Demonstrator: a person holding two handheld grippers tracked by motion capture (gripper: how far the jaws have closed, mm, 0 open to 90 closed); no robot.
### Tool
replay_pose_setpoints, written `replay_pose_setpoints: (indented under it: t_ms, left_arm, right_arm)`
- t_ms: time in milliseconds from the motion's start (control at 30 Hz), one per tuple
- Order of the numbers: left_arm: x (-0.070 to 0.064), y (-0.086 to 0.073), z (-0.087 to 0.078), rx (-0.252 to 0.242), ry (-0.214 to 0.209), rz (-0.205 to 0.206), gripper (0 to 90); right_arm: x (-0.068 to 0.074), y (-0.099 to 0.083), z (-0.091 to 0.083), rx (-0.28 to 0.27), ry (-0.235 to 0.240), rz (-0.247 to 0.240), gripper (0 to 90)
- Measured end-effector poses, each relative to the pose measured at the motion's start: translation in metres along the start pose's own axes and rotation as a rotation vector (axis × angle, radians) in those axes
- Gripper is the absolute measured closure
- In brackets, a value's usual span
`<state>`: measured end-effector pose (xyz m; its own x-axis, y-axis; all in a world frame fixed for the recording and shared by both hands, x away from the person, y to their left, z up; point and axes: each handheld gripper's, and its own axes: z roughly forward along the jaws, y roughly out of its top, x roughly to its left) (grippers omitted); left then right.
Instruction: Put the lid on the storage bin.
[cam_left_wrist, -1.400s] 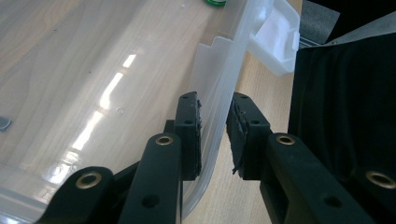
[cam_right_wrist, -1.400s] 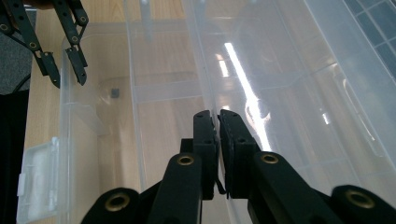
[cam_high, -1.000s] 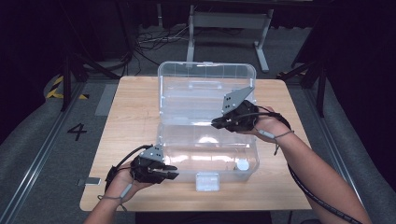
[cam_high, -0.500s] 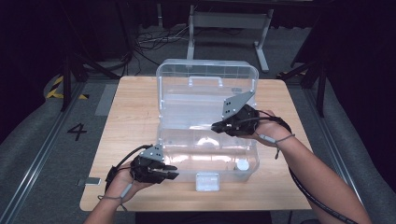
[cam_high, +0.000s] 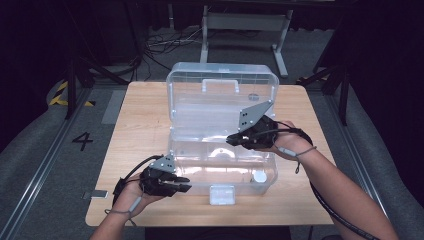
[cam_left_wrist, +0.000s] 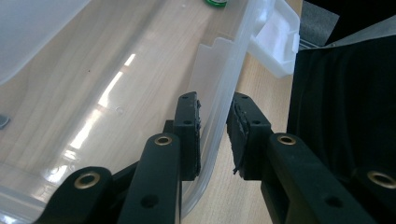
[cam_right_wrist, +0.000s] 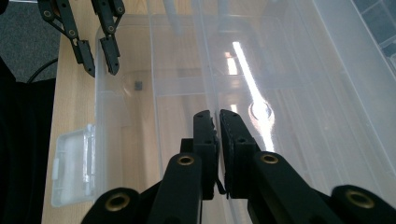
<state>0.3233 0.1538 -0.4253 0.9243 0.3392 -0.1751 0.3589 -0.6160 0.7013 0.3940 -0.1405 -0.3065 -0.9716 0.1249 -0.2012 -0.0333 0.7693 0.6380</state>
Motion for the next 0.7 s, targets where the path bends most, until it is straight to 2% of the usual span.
replay_pose_setpoints:
  t_ms: [267,500,667,700]
  left_arm:
    - [0.000,0.000,0.000,0.003,0.002,-0.004,73.8]
    - [-0.005,0.004,-0.002,0.017,0.034,0.015,73.7]
    - [-0.007,0.008,-0.010,0.001,0.038,0.024,73.6]
    - [-0.008,0.010,-0.015,-0.020,0.032,0.025,75.2]
  right_arm:
    - [0.004,-0.001,0.000,-0.001,0.009,-0.006,86.6]
    - [0.008,-0.002,0.001,0.004,0.016,-0.015,87.4]
    - [0.009,-0.003,0.001,0.002,0.018,-0.016,87.6]
    - [0.009,-0.003,0.001,0.002,0.016,-0.017,87.6]
